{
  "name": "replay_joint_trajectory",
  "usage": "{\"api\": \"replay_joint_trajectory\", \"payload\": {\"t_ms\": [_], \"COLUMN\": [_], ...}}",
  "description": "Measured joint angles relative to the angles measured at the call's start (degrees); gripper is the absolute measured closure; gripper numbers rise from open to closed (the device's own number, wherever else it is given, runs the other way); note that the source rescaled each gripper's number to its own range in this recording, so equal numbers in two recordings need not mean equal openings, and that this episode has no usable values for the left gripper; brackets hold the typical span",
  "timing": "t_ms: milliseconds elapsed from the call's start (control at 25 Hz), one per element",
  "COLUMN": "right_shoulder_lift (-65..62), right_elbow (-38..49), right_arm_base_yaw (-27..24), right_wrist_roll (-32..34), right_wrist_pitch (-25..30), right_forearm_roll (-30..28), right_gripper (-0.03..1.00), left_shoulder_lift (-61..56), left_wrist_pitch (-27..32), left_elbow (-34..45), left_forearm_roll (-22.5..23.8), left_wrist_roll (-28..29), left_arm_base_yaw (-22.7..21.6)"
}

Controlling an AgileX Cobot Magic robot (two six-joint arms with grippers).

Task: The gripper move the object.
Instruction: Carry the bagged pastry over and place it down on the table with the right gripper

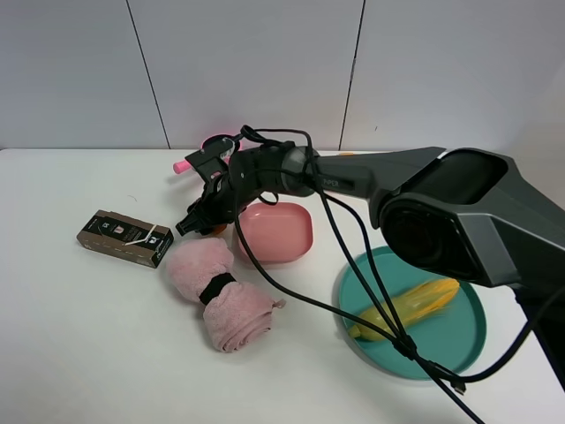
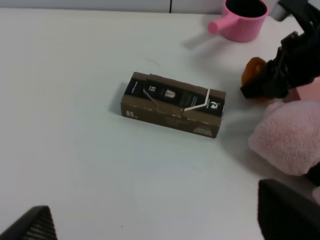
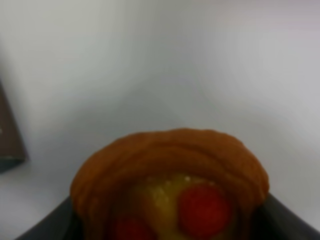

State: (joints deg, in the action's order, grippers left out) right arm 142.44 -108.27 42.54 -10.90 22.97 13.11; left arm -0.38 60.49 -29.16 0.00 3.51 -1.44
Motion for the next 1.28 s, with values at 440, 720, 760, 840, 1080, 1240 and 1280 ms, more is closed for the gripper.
{"api": "replay_joint_trajectory", "payload": {"t_ms": [440, 720, 760, 840, 1080, 1240, 1280], "right_shoulder_lift": [0.0, 0.0, 0.0, 0.0, -0.1, -3.6, -5.5], "right_elbow": [0.0, 0.0, 0.0, 0.0, 0.0, 0.0, 0.0], "right_arm_base_yaw": [0.0, 0.0, 0.0, 0.0, 0.0, 0.0, 0.0], "right_wrist_roll": [-0.5, -0.4, -0.3, 0.1, 0.1, 0.1, 0.2], "right_wrist_pitch": [-1.1, -2.9, -2.9, -2.9, -3.0, -2.7, -2.7], "right_forearm_roll": [0.0, 0.0, 0.0, 0.0, 0.0, -0.1, -0.5], "right_gripper": [0.80, 0.42, 0.31, 0.14, -0.02, -0.02, -0.02], "left_shoulder_lift": [0.0, 0.0, 0.0, 0.0, 0.0, 0.0, 0.0], "left_wrist_pitch": [0.0, 0.0, 0.0, 0.0, 0.0, 0.0, 0.0], "left_elbow": [0.0, 0.0, 0.0, 0.0, 0.0, 0.0, 0.0], "left_forearm_roll": [0.0, 0.0, 0.3, 0.4, 0.4, 0.4, 0.4], "left_wrist_roll": [0.0, 0.0, 0.0, 0.0, 0.0, 0.0, 0.0], "left_arm_base_yaw": [0.0, 0.0, 0.0, 0.0, 0.0, 0.0, 0.0]}}
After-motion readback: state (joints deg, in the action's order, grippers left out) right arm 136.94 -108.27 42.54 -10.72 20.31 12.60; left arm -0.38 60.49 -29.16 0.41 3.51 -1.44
